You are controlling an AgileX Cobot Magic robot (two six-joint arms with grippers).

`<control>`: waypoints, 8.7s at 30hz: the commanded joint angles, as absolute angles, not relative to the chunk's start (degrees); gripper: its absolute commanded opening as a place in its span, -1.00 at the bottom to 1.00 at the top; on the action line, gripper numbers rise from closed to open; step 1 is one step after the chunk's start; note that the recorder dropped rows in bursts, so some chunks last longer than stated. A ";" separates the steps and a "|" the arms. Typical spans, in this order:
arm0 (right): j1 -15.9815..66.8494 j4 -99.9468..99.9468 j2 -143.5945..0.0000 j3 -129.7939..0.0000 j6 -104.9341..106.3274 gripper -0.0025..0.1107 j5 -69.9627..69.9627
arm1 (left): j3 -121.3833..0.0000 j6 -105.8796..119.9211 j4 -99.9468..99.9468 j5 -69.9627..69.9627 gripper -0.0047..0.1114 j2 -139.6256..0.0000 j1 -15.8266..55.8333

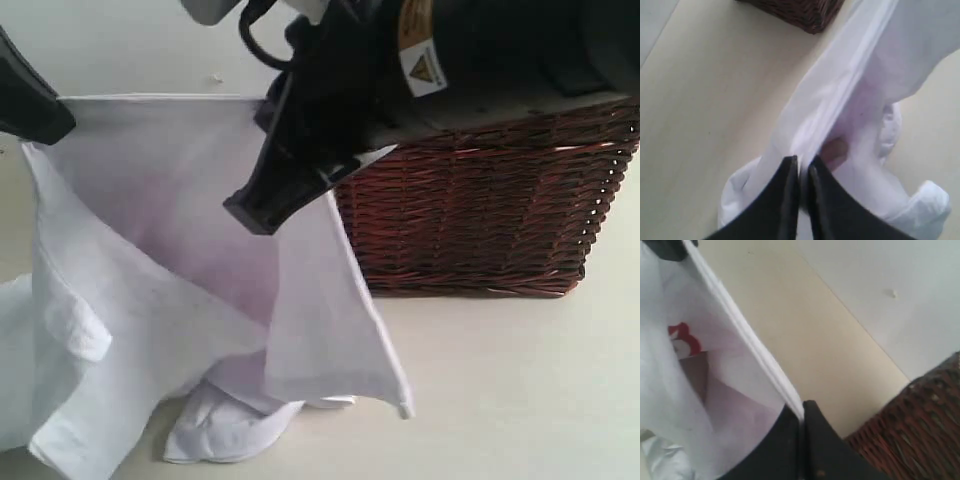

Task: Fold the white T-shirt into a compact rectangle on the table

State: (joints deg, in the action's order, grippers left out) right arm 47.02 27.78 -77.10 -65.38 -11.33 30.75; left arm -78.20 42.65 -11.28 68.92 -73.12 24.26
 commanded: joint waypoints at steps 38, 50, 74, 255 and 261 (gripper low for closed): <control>46.66 32.97 -74.82 -65.53 -12.77 -0.96 40.83 | -44.04 52.16 -50.51 22.22 0.30 -74.07 49.05; 46.66 33.63 -73.95 -65.53 -13.20 -0.96 42.90 | -43.69 45.87 -40.97 16.74 -0.92 -81.18 48.58; 46.66 16.61 -69.73 -67.72 -0.37 -0.96 47.15 | -63.24 -8.61 43.10 69.96 -0.92 -57.18 37.78; 46.66 16.85 -58.62 -69.27 -1.59 -0.96 64.96 | -70.10 -22.23 47.75 44.21 -0.92 -99.12 20.79; 46.66 16.85 -58.62 -69.27 -1.59 -0.96 64.81 | -74.99 -19.46 47.65 38.90 -0.92 -98.11 8.13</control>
State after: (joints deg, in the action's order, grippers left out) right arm 46.88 16.43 -58.73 -69.60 -1.27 65.73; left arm -73.28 -20.90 47.07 40.88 -98.61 12.94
